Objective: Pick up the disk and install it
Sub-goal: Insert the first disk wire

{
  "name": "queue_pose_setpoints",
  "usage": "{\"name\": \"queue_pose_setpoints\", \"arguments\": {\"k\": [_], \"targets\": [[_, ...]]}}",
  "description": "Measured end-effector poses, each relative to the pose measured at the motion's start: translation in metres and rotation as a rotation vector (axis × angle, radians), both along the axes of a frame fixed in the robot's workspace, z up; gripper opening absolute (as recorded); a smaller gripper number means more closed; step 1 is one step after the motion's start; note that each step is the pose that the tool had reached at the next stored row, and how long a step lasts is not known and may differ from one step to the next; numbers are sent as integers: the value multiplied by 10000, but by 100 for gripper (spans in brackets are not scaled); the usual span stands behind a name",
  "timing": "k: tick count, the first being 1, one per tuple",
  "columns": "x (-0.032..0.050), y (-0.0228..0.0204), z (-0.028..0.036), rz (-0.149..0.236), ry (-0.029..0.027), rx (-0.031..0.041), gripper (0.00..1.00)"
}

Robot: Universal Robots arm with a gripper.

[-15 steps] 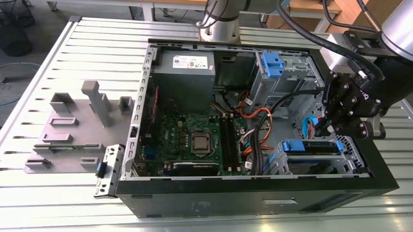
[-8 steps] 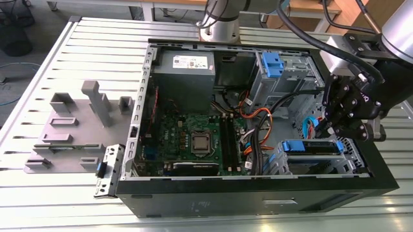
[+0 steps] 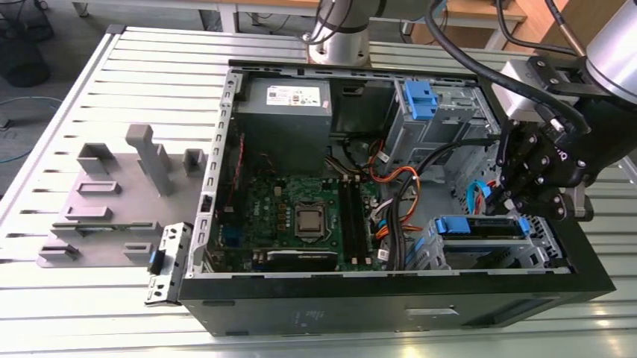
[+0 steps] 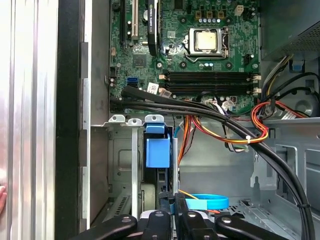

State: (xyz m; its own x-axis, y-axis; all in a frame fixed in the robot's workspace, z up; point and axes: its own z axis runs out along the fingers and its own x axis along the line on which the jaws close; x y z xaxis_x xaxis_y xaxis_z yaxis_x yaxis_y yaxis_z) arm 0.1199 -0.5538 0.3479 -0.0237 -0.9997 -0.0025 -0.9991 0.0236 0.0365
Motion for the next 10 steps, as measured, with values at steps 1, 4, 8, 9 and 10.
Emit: {"name": "queue_pose_setpoints", "arguments": {"k": [1, 4, 8, 9, 10], "targets": [[0, 0, -5, 0, -4, 5, 16], [-1, -1, -24, 4, -25, 6, 16], [-1, -3, -36, 6, -27, 9, 16], [-1, -6, -41, 7, -26, 7, 16], [-1, -9, -43, 7, -27, 6, 16]]}}
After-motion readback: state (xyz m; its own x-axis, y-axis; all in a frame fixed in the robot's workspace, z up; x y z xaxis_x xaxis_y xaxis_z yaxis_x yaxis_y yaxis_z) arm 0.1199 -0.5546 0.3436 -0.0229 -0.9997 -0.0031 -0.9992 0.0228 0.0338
